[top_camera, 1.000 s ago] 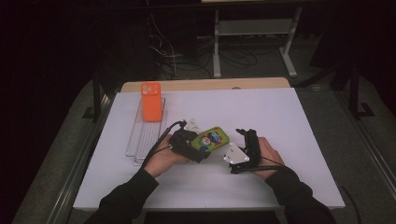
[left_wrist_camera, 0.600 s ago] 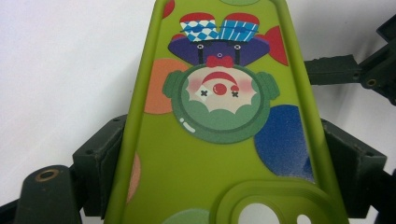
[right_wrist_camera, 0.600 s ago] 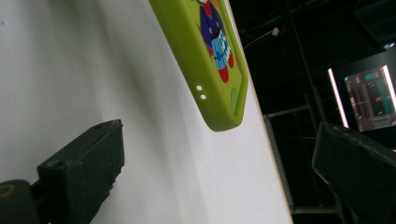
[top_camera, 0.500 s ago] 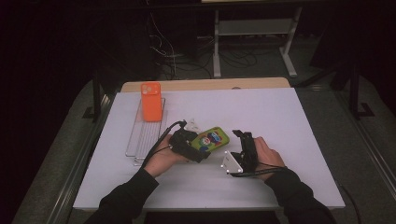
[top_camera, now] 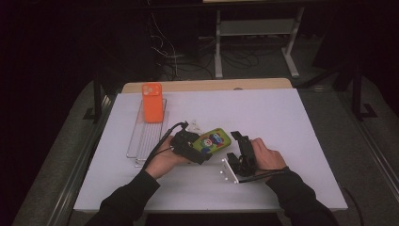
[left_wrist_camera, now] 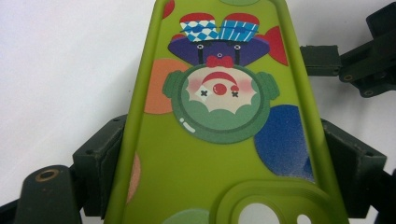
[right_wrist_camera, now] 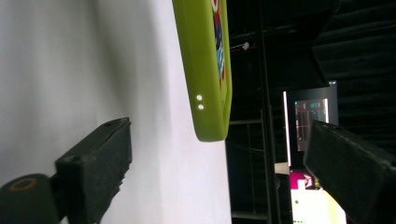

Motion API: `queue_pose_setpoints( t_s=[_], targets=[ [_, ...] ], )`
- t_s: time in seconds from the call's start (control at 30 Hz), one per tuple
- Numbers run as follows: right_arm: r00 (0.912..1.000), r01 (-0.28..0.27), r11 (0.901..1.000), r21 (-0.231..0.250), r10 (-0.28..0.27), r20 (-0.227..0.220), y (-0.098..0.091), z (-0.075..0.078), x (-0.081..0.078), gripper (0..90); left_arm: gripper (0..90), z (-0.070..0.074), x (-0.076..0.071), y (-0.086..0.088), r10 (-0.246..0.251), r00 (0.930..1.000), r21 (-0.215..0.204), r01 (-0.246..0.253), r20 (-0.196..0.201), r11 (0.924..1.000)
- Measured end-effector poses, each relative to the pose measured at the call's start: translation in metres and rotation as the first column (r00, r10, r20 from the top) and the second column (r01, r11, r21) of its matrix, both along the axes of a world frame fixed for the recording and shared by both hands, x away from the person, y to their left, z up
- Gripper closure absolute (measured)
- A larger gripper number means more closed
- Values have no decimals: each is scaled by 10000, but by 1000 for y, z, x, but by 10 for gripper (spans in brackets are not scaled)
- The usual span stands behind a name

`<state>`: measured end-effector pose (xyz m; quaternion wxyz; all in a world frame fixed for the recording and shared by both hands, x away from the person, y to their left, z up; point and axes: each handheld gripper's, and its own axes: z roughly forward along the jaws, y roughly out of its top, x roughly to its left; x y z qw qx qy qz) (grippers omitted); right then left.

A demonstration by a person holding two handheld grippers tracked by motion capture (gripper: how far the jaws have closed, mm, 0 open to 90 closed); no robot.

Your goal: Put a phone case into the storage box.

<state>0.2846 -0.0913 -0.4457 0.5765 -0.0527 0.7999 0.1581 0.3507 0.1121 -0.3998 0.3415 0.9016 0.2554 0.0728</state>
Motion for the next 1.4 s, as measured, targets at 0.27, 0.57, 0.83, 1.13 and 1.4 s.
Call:
queue_pose_setpoints(
  t_s=[0.27,0.57,0.83,1.13,1.4],
  targets=[
    [9963,-223,9993,-303,247,822,9,-4,-5,190,152,1,-1,-1,-46,10000,3,46,-20,10000],
    [9924,-301,9970,-711,383,1168,15,-9,-9,394,153,2,-4,-4,-204,9998,1,204,35,9998],
    [9914,-483,9955,-821,578,1176,18,-10,-12,573,153,2,-5,-6,-239,9997,4,239,35,9997],
    [9900,-716,9923,-1011,830,1145,20,-9,-14,722,152,2,-5,-7,-301,9995,29,300,24,9995],
    [9881,-731,9916,-1070,865,1269,20,-8,-15,754,150,3,-6,-6,-394,9991,39,393,129,9992]
  ],
)
